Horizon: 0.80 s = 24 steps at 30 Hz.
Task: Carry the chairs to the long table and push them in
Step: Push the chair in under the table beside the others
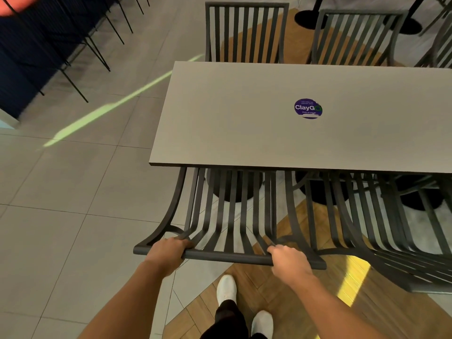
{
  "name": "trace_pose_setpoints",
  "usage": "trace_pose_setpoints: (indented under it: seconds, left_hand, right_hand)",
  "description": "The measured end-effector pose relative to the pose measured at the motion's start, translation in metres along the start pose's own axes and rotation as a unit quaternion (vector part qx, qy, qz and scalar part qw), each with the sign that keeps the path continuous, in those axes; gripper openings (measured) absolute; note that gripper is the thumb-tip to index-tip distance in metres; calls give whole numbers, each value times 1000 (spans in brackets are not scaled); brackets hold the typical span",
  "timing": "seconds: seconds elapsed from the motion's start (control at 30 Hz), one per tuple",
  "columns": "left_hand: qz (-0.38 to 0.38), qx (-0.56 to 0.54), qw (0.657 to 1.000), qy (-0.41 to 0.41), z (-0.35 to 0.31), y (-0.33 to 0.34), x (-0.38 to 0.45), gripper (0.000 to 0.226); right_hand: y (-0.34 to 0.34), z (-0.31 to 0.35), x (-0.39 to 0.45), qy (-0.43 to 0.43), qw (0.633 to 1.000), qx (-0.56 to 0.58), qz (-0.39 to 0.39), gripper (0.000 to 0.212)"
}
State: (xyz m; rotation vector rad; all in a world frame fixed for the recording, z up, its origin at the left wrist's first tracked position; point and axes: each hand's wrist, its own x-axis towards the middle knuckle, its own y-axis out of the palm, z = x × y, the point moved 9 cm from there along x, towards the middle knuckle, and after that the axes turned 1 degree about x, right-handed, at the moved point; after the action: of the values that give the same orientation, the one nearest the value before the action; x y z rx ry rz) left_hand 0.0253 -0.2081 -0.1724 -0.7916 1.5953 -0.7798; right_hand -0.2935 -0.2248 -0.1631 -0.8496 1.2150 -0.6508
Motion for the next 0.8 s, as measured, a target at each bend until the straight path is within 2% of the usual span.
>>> trace_pose_setpoints:
  seconds: [0.1, 0.3, 0.67, 0.8]
  left_hand:
    - [-8, -32, 999, -18, 5, -6, -5, 50]
    - [16, 5, 1000, -24, 8, -6, -12, 42]
    - [24, 45, 998, -24, -32, -6, -9, 46]
    - [30, 33, 999, -20, -35, -2, -8, 45]
  right_hand:
    - [-6, -8, -9, -14, 1000, -4, -7, 41]
    - [-10, -28, -19, -16, 998, -53, 18, 23]
    - [-26, -52, -26, -14, 993, -107, 40, 26]
    - [-31, -56, -27, -7, 995, -91, 47, 22]
